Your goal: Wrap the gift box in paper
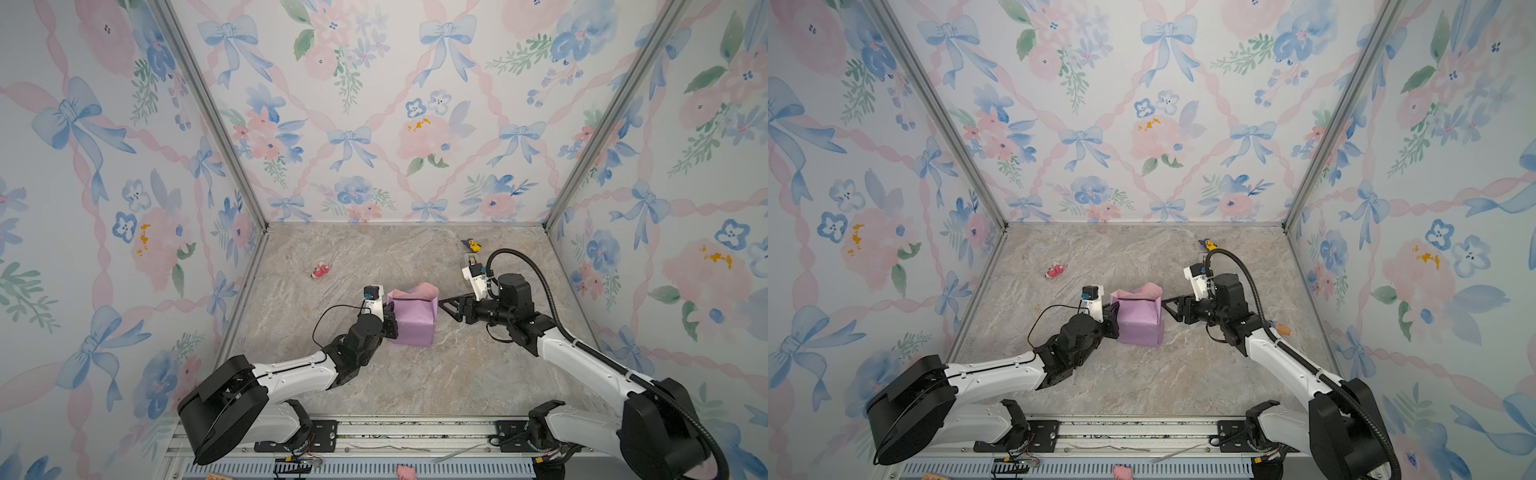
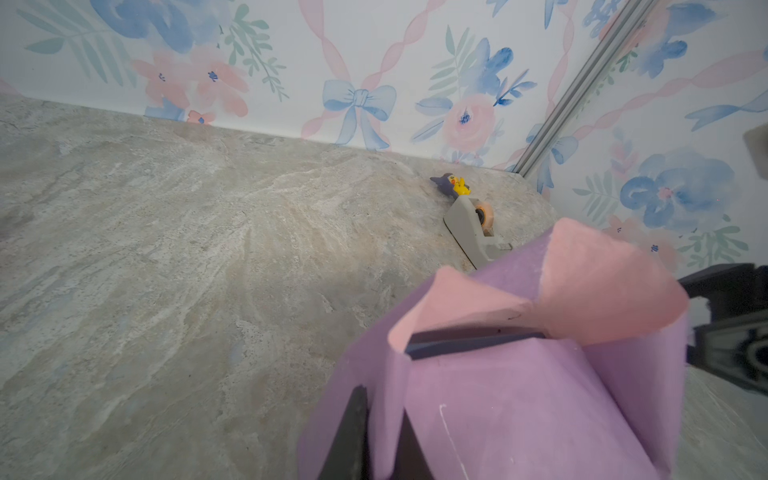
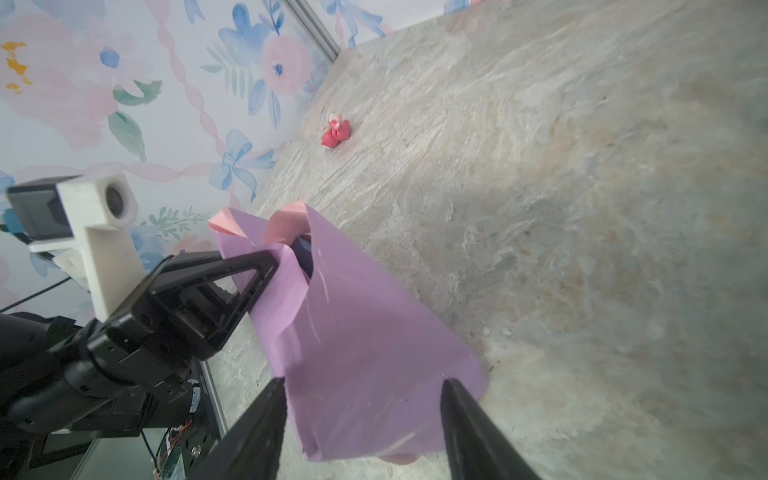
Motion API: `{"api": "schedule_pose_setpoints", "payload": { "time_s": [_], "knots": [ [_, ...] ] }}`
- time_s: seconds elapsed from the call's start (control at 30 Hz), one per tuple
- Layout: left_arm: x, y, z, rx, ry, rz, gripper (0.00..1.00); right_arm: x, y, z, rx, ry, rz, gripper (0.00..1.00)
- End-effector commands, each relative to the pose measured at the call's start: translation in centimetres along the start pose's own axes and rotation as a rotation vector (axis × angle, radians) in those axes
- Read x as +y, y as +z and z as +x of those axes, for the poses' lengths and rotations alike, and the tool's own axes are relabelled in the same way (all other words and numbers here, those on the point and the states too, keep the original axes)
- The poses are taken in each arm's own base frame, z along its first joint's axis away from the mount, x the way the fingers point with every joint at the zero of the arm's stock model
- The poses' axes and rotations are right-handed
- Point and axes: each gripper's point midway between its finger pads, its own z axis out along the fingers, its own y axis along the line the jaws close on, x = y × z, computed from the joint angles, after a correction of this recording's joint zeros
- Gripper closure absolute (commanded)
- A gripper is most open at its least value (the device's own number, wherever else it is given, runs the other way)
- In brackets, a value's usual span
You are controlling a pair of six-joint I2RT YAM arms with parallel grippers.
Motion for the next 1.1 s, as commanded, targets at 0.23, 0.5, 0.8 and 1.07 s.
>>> {"api": "schedule_pose_setpoints", "payload": {
  "time_s": [0.23, 0.5, 0.8, 1.07],
  "knots": [
    [0.4, -0.1, 0.1, 0.004, 0.005, -0.017, 0.87, -2.0, 1.9, -0.6, 0.034, 0.028, 0.159, 0.40],
    [0.3, 0.0, -0.2, -0.003, -0.002, -0.022, 0.85, 0.3, 4.7, 1.6, 0.124, -0.055, 0.075, 0.39],
    [0.7, 0.0, -1.1, -0.030, -0.007, -0.047, 0.72, -2.1, 5.3, 6.2, 0.264, -0.089, 0.140, 0.40],
    [0.4, 0.6, -1.0, -0.009, -0.013, -0.032, 0.71, -2.8, 5.9, 8.5, 0.356, -0.144, 0.122, 0.39]
  ]
}}
